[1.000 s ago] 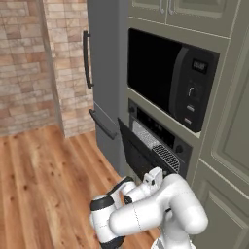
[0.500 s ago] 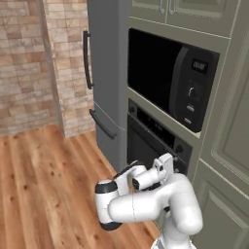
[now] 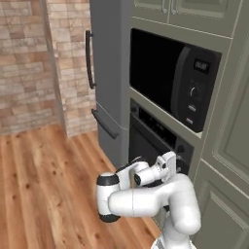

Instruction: Take the baked cake out of the oven and place it on the plate for cooling. Then close the oven door.

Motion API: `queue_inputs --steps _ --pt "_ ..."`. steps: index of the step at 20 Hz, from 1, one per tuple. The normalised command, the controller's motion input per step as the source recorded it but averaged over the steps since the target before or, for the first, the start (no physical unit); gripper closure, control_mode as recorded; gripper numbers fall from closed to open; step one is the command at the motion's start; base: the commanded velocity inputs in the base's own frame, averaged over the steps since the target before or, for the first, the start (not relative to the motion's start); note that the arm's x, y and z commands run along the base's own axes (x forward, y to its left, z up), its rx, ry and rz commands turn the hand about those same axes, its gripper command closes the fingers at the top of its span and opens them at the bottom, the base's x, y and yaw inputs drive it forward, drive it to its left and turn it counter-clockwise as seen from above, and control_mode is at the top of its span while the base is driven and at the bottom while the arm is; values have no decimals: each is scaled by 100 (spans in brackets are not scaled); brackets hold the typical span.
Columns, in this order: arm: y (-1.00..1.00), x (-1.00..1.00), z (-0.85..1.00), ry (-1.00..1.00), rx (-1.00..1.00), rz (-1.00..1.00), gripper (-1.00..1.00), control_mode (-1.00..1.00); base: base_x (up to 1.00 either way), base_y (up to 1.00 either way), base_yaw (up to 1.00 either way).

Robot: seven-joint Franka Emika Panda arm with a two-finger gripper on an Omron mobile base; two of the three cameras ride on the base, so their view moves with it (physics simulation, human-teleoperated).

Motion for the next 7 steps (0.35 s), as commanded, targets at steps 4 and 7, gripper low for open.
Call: queue_inputs --steps 4,7 --pt "-28 38 -22 -17 -32 -29 -100 -100 0 0 0" --pt "-11 9 -21 -24 -31 -23 -100 -100 0 0 0"
